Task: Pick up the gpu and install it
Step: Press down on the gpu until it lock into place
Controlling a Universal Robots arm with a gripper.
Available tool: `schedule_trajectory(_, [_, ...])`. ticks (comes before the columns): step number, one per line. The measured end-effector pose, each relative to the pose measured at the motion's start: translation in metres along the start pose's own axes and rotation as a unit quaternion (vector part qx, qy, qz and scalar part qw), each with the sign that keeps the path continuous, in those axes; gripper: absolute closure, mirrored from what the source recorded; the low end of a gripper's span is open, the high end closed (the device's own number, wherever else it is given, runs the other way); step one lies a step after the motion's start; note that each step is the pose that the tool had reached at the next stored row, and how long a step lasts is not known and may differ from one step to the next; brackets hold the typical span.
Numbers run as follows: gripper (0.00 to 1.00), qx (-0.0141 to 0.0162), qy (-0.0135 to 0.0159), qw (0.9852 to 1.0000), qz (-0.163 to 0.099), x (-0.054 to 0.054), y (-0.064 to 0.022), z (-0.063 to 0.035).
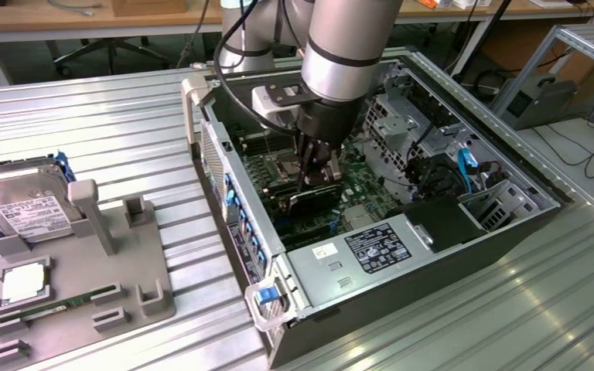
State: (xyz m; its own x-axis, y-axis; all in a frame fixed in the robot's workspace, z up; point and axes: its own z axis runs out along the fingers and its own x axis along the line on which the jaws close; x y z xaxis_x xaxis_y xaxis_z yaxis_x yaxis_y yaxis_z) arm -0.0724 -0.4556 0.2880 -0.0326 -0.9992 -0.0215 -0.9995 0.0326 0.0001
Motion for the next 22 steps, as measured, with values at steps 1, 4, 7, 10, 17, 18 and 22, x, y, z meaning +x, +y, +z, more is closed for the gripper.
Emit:
schedule_trajectory(1, [0.89,0.0000,0.0000,1.0000,0.000,0.000,0.0002,0.0010])
schedule_trajectory(4, [0.89,0.0000,0.0000,1.0000,0.000,-0.001,0.0005,0.0028])
schedule_trajectory(7, [0.89,0.0000,0.0000,1.0000,0.000,-0.002,0.0009,0.0057])
schedule_trajectory(10, [0.89,0.0000,-0.0001,1.0000,0.000,-0.003,0.0013,0.0082])
schedule_trajectory(17, [0.89,0.0000,0.0000,1.0000,0.000,-0.003,0.0015,0.0137])
schedule_trajectory(18, [0.89,0.0000,-0.0001,1.0000,0.000,-0.003,0.0015,0.0145])
schedule_trajectory(22, [0.89,-0.0001,0.0001,1.0000,0.000,-0.003,0.0016,0.0162])
